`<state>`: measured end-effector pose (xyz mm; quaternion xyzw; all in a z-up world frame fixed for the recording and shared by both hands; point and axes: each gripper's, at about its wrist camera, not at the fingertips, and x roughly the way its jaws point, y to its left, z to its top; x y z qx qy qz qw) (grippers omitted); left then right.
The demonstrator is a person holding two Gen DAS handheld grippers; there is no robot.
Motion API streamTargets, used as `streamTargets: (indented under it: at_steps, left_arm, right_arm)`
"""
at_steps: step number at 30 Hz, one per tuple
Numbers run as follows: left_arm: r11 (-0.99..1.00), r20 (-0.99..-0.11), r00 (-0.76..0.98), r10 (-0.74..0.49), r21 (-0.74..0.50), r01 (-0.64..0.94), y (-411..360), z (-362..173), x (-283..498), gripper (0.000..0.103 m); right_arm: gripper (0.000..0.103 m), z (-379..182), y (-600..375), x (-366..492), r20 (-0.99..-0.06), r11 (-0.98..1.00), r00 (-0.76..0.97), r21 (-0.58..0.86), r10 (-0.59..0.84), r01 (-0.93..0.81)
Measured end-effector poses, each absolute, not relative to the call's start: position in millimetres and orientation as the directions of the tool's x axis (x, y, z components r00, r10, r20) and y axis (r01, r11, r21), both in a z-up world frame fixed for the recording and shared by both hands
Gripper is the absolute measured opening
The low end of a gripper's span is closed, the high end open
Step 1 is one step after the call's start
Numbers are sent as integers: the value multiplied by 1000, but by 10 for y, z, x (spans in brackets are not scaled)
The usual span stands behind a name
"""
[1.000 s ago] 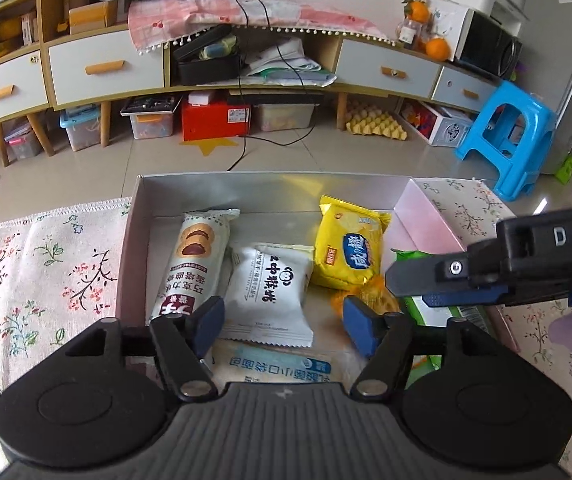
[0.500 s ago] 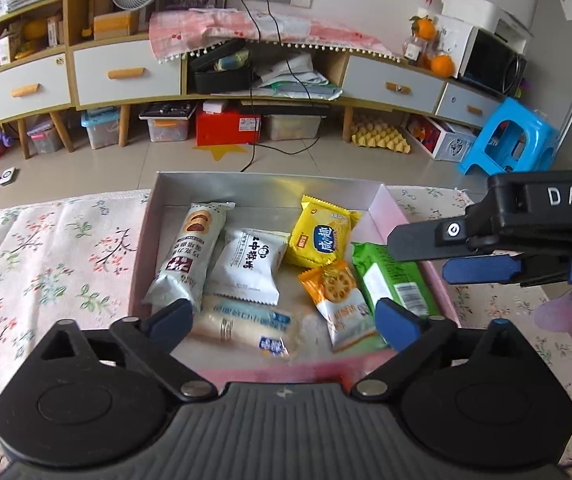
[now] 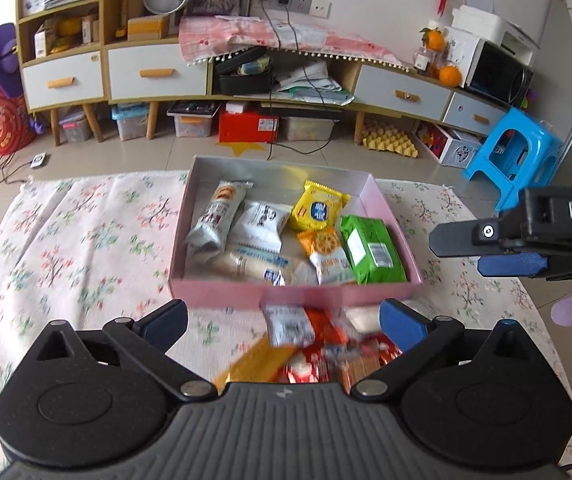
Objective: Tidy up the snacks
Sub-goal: 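Move both open grippers back over the remaining snack pile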
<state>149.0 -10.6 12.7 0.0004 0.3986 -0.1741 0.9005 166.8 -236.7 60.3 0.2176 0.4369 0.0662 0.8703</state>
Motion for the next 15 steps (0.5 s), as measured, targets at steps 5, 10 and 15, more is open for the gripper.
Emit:
streamTargets:
  at_steps: [5,10,15]
  left_arm:
    - [937,-726,608,-320,-147,317,-56,104,1287,103]
    - [934,-733,598,-325,-150,324,6,0,1102,103]
    - [920,-729,597,-335,-117,373,36,-56,923,103]
  right_arm:
    - [91,588,-2289,1440,-742,917,604,397,291,46]
    - [91,445,-2256,1262,-754,924,594,380,281,45]
    - [91,231,-2235,1141,-793,934,557,348,247,81]
